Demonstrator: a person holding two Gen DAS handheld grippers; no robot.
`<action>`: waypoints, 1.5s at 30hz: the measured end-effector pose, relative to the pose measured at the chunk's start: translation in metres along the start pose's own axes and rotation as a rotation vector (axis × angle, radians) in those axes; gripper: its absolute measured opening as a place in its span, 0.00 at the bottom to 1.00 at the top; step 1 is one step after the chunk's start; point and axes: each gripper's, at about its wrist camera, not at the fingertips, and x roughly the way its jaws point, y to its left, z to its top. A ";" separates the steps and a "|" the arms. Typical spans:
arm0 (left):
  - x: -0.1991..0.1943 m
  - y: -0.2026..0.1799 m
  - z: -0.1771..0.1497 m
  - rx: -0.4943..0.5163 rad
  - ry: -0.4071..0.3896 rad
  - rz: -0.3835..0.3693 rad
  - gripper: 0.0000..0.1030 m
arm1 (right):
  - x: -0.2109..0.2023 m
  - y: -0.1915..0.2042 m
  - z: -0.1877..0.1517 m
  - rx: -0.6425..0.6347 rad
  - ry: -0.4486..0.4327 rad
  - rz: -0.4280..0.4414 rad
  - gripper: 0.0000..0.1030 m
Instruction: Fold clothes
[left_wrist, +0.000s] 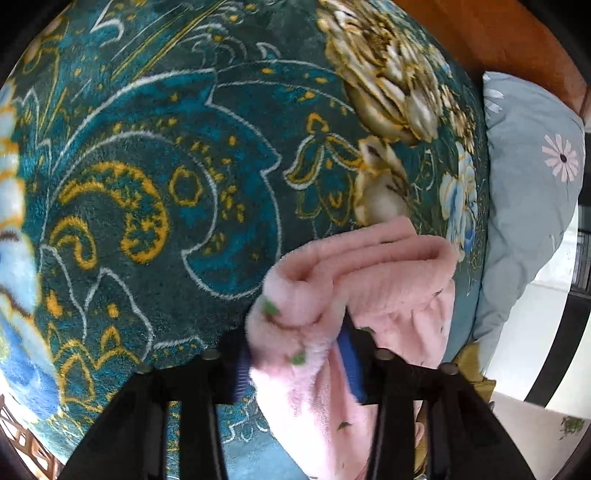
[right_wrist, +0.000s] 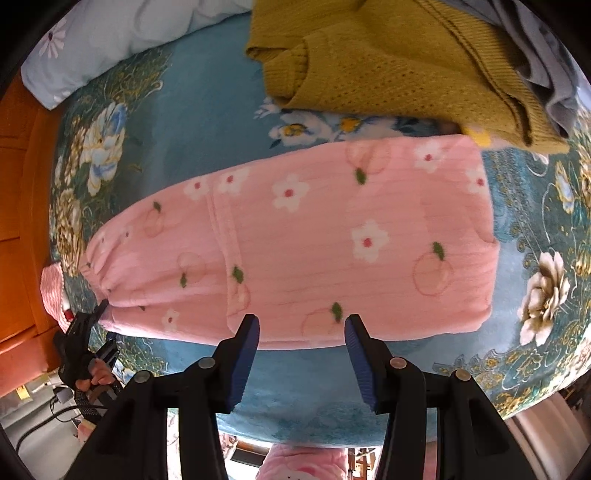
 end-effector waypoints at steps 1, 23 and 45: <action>-0.002 -0.001 -0.001 0.006 -0.006 0.004 0.32 | -0.001 -0.003 -0.001 0.009 -0.002 0.003 0.51; -0.122 -0.213 -0.185 0.684 -0.236 0.056 0.25 | -0.034 -0.112 -0.014 0.141 -0.065 0.224 0.51; 0.057 -0.307 -0.489 1.018 0.175 0.293 0.26 | -0.022 -0.322 -0.024 0.364 -0.099 0.358 0.51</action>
